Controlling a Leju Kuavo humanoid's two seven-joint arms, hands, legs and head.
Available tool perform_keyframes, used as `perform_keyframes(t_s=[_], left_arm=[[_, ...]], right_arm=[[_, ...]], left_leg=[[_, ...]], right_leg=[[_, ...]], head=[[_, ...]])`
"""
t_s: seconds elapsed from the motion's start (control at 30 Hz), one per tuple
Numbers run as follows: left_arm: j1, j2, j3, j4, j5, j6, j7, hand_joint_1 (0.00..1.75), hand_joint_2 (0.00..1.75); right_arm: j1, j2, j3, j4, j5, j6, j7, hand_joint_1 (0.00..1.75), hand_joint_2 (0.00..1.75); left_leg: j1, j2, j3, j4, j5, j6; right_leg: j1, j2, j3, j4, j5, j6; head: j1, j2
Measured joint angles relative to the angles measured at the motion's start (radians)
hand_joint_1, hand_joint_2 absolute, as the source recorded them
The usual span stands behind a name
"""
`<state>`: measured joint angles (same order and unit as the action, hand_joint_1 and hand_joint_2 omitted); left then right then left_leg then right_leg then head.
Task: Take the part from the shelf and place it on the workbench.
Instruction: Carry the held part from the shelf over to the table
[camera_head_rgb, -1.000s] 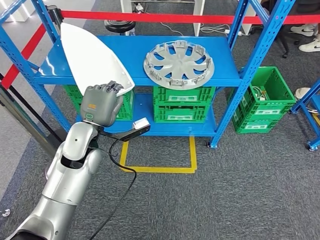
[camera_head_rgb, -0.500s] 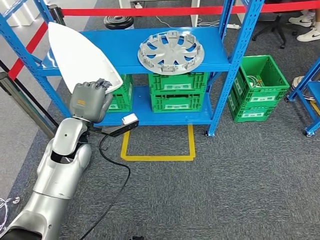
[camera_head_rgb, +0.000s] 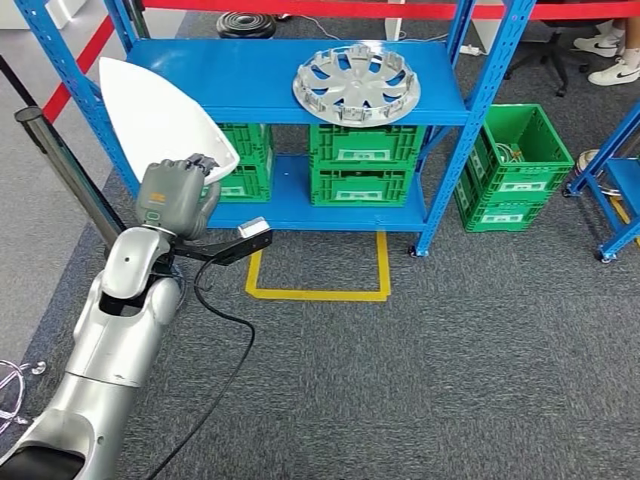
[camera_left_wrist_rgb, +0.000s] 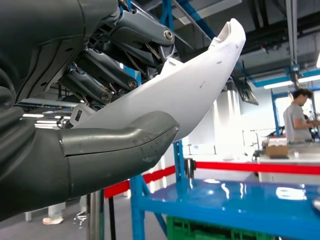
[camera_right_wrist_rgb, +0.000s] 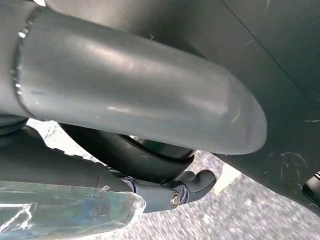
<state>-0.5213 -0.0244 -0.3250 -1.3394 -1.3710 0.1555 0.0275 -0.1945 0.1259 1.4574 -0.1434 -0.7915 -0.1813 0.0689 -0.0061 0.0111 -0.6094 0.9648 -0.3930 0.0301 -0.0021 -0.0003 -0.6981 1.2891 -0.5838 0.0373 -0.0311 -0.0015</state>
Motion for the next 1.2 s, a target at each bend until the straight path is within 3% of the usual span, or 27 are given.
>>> perform_keyframes(t_s=[0.03, 0.07, 0.1, 0.17, 0.2, 0.27, 0.3, 0.37, 0.43, 0.47, 0.5, 0.53, 0.6, 0.67, 0.73, 0.8, 0.83, 0.93, 0.97, 1.0, 1.03, 1.07, 1.13, 1.2], left_arm=[[0.0, 0.0, 0.0, 0.003, 0.002, -0.001, 0.0, 1.75, 1.75], [0.0, 0.0, 0.001, 0.005, 0.005, -0.003, 0.0, 1.75, 1.75], [-0.001, 0.0, 0.003, 0.006, 0.008, -0.004, 0.0, 1.75, 1.75], [-0.003, 0.0, 0.005, 0.007, 0.012, -0.007, 0.0, 1.75, 1.75], [-0.004, 0.0, 0.006, 0.008, 0.013, -0.009, 0.0, 1.75, 1.75], [-0.005, 0.001, 0.006, 0.009, 0.016, -0.014, 0.0, 1.75, 1.75], [-0.006, 0.001, 0.006, 0.01, 0.017, -0.015, 0.0, 1.75, 1.75], [-0.006, 0.002, 0.006, 0.012, 0.018, -0.016, 0.001, 1.75, 1.75], [-0.006, 0.003, 0.006, 0.014, 0.019, -0.016, 0.001, 1.75, 1.75], [-0.006, 0.003, 0.006, 0.014, 0.019, -0.017, 0.001, 1.75, 1.75], [-0.006, 0.003, 0.006, 0.015, 0.02, -0.018, 0.001, 1.75, 1.75], [-0.006, 0.002, 0.006, 0.015, 0.022, -0.019, 0.002, 1.75, 1.75], [-0.007, 0.002, 0.006, 0.015, 0.029, -0.024, 0.002, 1.75, 1.75], [-0.009, 0.002, 0.006, 0.015, 0.033, -0.028, 0.002, 1.75, 1.75], [-0.011, 0.002, 0.007, 0.015, 0.033, -0.03, 0.002, 1.75, 1.75], [-0.012, 0.001, 0.007, 0.015, 0.034, -0.031, 0.002, 1.75, 1.75], [-0.013, 0.0, 0.007, 0.015, 0.034, -0.032, 0.002, 1.75, 1.75], [-0.012, -0.001, 0.007, 0.015, 0.034, -0.033, 0.003, 1.75, 1.75], [-0.011, -0.001, 0.007, 0.016, 0.034, -0.035, 0.003, 1.75, 1.75], [-0.01, -0.001, 0.007, 0.016, 0.035, -0.035, 0.004, 1.75, 1.75], [-0.009, -0.001, 0.007, 0.016, 0.035, -0.037, 0.005, 1.75, 1.75], [-0.009, -0.001, 0.007, 0.016, 0.035, -0.038, 0.007, 1.75, 1.75], [-0.01, -0.002, 0.007, 0.016, 0.035, -0.041, 0.009, 1.75, 1.75], [-0.012, -0.005, 0.008, 0.015, 0.035, -0.043, 0.01, 1.75, 1.75]], right_arm=[[0.0, 0.0, 0.0, 0.0, 0.001, 0.002, 0.001, 0.0, 0.0], [0.001, 0.0, 0.0, 0.0, 0.003, 0.004, 0.002, 0.0, 0.0], [0.001, 0.001, 0.0, 0.0, 0.004, 0.007, 0.002, 0.0, 0.0], [0.002, 0.002, 0.0, -0.001, 0.008, 0.009, 0.002, 0.0, 0.0], [0.003, 0.003, 0.0, -0.001, 0.01, 0.009, 0.002, 0.0, 0.0], [0.006, 0.004, 0.0, -0.002, 0.014, 0.01, 0.002, 0.0, 0.0], [0.007, 0.005, 0.0, -0.002, 0.016, 0.011, 0.002, 0.0, 0.0], [0.008, 0.006, 0.0, -0.002, 0.017, 0.012, 0.003, 0.0, 0.0], [0.007, 0.006, 0.0, -0.002, 0.018, 0.012, 0.003, 0.0, 0.0], [0.008, 0.006, 0.0, -0.002, 0.019, 0.012, 0.003, 0.0, 0.0], [0.007, 0.006, 0.0, -0.002, 0.021, 0.012, 0.003, 0.0, 0.0], [0.007, 0.006, 0.0, -0.002, 0.025, 0.012, 0.003, 0.0, 0.0], [0.005, 0.007, 0.0, -0.002, 0.035, 0.013, 0.002, 0.0, 0.0], [0.004, 0.009, 0.0, -0.002, 0.044, 0.014, 0.003, 0.0, 0.0], [0.004, 0.01, 0.0, -0.003, 0.048, 0.014, 0.004, 0.0, 0.0], [0.003, 0.01, 0.0, -0.003, 0.049, 0.014, 0.005, 0.0, 0.0], [0.003, 0.01, 0.0, -0.003, 0.049, 0.014, 0.005, 0.0, 0.0], [-0.004, 0.008, 0.0, -0.002, 0.051, 0.012, 0.005, 0.0, 0.0], [-0.007, 0.008, 0.0, -0.002, 0.052, 0.012, 0.005, 0.0, 0.0], [-0.009, 0.007, 0.0, -0.002, 0.056, 0.011, 0.006, 0.0, 0.0], [-0.008, 0.007, 0.0, -0.002, 0.064, 0.01, 0.008, 0.0, 0.0], [-0.007, 0.007, 0.0, -0.002, 0.075, 0.007, 0.01, 0.0, 0.0], [0.0, 0.008, 0.0, -0.002, 0.105, -0.004, 0.016, 0.0, 0.0], [0.004, 0.009, 0.0, -0.002, 0.127, -0.014, 0.022, 0.0, 0.0]], left_leg=[[0.0, 0.0, -0.016, 0.001, 0.012, -0.002], [0.001, 0.0, -0.031, 0.003, 0.023, -0.006], [0.0, -0.001, -0.045, 0.006, 0.033, -0.01], [-0.003, 0.0, -0.065, 0.012, 0.054, -0.019], [-0.005, 0.0, -0.071, 0.012, 0.065, -0.023], [-0.003, -0.001, -0.08, 0.011, 0.08, -0.031], [-0.002, -0.003, -0.086, 0.019, 0.065, -0.038], [0.002, -0.006, -0.11, 0.091, -0.018, -0.052], [0.005, -0.007, -0.138, 0.227, -0.112, -0.06], [0.005, -0.007, -0.146, 0.284, -0.126, -0.061], [0.006, -0.007, -0.143, 0.318, -0.115, -0.06], [0.005, -0.007, -0.125, 0.318, -0.087, -0.058], [0.003, -0.007, -0.045, 0.223, -0.04, -0.045], [-0.002, -0.008, 0.045, 0.093, -0.05, -0.029], [-0.007, -0.008, 0.08, 0.033, -0.068, -0.022], [-0.002, -0.007, 0.088, 0.008, -0.069, -0.015], [0.002, -0.007, 0.09, -0.004, -0.068, -0.011], [0.002, -0.005, 0.079, -0.009, -0.063, -0.002], [0.0, -0.005, 0.075, -0.006, -0.062, -0.002], [-0.001, -0.007, 0.072, -0.003, -0.061, -0.001], [-0.002, -0.011, 0.071, 0.0, -0.061, -0.002], [-0.003, -0.017, 0.07, 0.003, -0.061, -0.002], [-0.004, -0.029, 0.065, 0.01, -0.061, -0.006], [-0.002, -0.042, 0.049, 0.02, -0.057, -0.015]], right_leg=[[-0.001, 0.0, 0.028, -0.018, 0.028, 0.001], [-0.002, 0.0, 0.071, -0.067, 0.057, 0.002], [-0.003, 0.0, 0.125, -0.139, 0.068, 0.003], [-0.004, 0.002, 0.209, -0.268, 0.053, -0.001], [-0.002, 0.004, 0.226, -0.299, 0.041, -0.004], [-0.001, 0.003, 0.213, -0.305, 0.051, -0.019], [-0.002, 0.002, 0.205, -0.305, 0.061, -0.029], [-0.006, -0.002, 0.185, -0.306, 0.082, -0.047], [-0.005, -0.002, 0.161, -0.305, 0.099, -0.053], [-0.005, -0.002, 0.149, -0.305, 0.107, -0.053], [-0.005, -0.003, 0.136, -0.304, 0.115, -0.052], [-0.004, -0.003, 0.125, -0.304, 0.123, -0.052], [-0.001, -0.003, 0.111, -0.303, 0.135, -0.048], [0.0, -0.002, 0.106, -0.302, 0.145, -0.039], [-0.001, -0.004, 0.103, -0.304, 0.155, -0.025], [-0.001, -0.003, 0.092, -0.296, 0.149, -0.014], [0.0, -0.002, 0.078, -0.273, 0.132, -0.009], [0.0, -0.001, 0.001, -0.095, 0.041, 0.002], [0.0, -0.001, -0.018, -0.041, 0.023, 0.004], [0.0, -0.001, -0.021, -0.02, 0.023, 0.004], [0.0, 0.0, -0.006, -0.037, 0.04, 0.003], [0.0, 0.004, 0.026, -0.091, 0.072, 0.001], [-0.004, 0.038, 0.095, -0.214, 0.118, -0.006], [-0.007, 0.066, 0.126, -0.271, 0.122, -0.013]], head=[[0.0, 0.0], [0.0, 0.0], [0.0, 0.0], [-0.001, 0.0], [-0.002, 0.0], [-0.002, 0.0], [-0.003, 0.0], [-0.006, 0.0], [-0.008, 0.0], [-0.008, 0.0], [-0.008, 0.0], [-0.008, 0.0], [-0.008, 0.0], [-0.007, 0.0], [-0.007, 0.0], [-0.006, 0.0], [-0.004, 0.0], [0.001, 0.0], [0.001, 0.0], [0.001, 0.0], [0.001, 0.0], [0.001, 0.0], [0.0, 0.0], [0.0, 0.0]])
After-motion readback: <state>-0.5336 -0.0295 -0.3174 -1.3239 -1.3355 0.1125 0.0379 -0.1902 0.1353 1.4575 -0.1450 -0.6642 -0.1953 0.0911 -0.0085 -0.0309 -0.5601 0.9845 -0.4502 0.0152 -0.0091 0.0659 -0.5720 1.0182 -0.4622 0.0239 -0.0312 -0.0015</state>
